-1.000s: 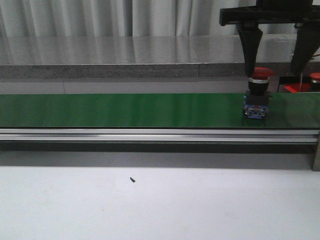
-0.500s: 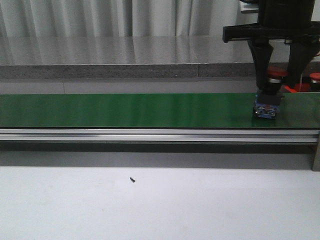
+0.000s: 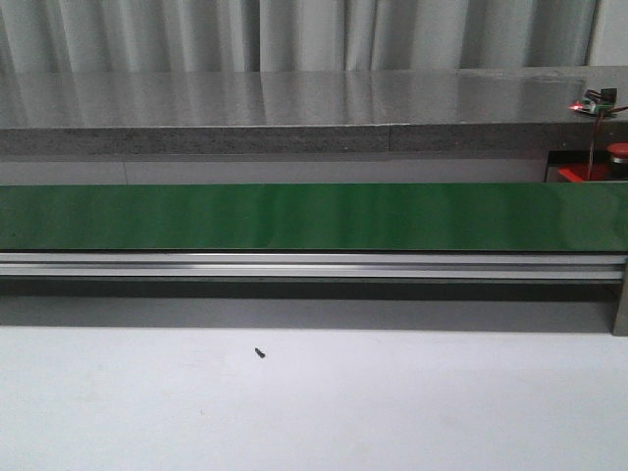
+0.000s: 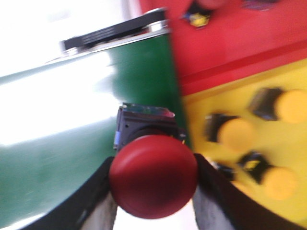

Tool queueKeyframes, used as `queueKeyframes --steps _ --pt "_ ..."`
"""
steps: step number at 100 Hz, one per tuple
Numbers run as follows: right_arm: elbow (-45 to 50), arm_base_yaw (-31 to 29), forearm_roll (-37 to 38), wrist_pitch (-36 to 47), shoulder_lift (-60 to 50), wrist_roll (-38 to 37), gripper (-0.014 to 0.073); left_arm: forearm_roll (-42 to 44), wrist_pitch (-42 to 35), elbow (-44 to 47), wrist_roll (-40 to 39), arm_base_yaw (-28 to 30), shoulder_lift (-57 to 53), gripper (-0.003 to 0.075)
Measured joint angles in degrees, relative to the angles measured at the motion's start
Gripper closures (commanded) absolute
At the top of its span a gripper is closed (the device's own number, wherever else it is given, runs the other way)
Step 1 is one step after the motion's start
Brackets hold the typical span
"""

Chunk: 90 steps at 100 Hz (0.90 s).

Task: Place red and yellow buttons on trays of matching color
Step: 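Carry the red button into the red tray and open the right gripper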

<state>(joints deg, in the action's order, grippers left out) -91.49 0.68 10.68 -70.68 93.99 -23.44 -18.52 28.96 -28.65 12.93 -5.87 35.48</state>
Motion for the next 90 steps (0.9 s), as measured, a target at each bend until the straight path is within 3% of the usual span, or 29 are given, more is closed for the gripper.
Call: queueKeyframes --steps 46,90 --pt "0.0 -17.2 -3.8 6.6 0.6 14.2 0.0423 0.0 0.0 0.0 0.0 0.0 0.0 0.074" --pt "0.0 -18.5 -6.4 15.9 12.9 16.0 0.0423 0.0 0.0 0.0 0.0 0.0 0.0 0.074"
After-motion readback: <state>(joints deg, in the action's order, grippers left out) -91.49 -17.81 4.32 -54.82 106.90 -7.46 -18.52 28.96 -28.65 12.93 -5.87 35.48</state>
